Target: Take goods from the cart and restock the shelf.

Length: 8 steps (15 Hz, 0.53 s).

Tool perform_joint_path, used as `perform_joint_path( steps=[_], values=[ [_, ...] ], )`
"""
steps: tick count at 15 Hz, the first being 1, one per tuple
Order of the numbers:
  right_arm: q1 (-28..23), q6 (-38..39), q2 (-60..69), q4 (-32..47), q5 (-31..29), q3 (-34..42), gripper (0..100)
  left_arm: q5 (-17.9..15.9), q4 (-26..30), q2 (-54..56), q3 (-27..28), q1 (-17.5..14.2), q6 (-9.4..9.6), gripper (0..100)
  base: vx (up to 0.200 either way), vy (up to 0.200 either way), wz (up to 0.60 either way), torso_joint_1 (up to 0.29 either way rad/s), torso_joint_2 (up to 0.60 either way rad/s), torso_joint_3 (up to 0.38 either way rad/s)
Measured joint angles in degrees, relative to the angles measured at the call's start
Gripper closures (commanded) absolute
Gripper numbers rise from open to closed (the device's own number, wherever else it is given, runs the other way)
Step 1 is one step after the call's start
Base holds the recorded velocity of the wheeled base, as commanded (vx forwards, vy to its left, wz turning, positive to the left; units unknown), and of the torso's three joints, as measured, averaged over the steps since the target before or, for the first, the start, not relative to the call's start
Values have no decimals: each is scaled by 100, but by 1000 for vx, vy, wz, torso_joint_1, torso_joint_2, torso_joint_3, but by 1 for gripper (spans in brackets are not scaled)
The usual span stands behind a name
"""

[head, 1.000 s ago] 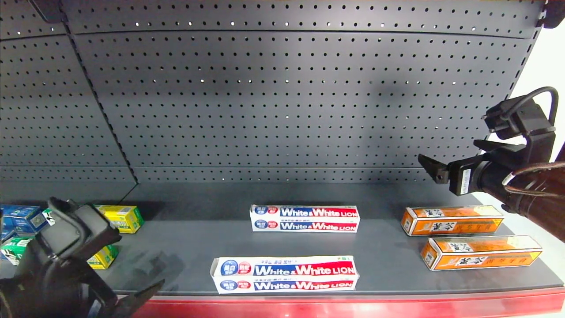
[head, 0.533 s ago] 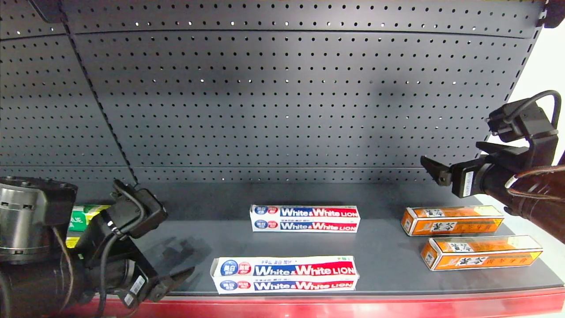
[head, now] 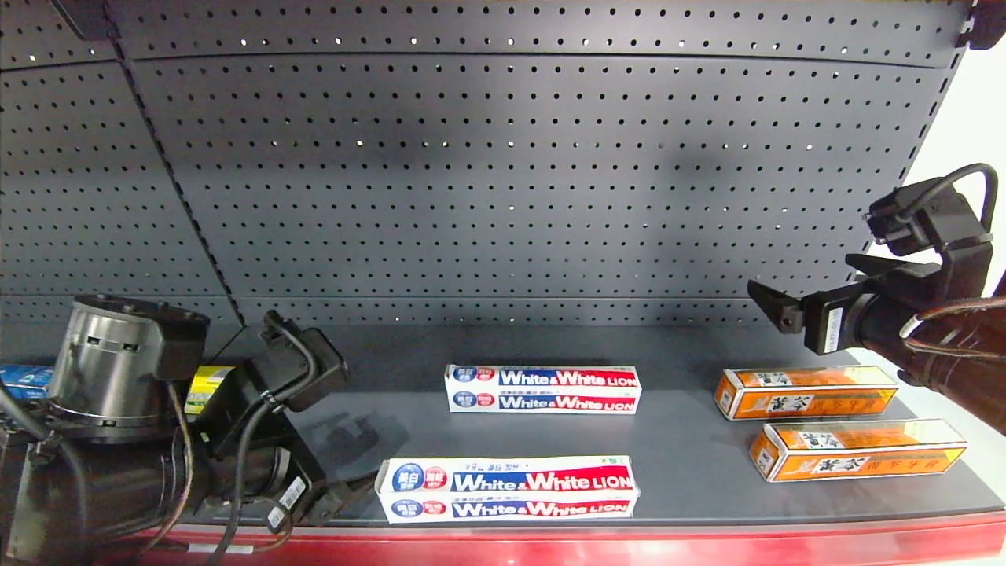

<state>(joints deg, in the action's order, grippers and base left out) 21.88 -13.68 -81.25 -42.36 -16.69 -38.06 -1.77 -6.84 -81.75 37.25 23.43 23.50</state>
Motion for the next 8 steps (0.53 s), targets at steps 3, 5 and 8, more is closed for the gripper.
perform_joint_path(
  steps=[3,5,8],
  values=[
    [2,0,-9,2,0,16,0,18,6,-110,69,283,-13,0,0,0,0,0,0,0],
    [2,0,-11,0,-2,20,0,18,9,-177,106,357,-11,0,0,0,0,0,0,0],
    [7,0,-17,0,-2,27,0,18,4,-256,174,383,-11,0,0,0,0,0,0,0]
  ],
)
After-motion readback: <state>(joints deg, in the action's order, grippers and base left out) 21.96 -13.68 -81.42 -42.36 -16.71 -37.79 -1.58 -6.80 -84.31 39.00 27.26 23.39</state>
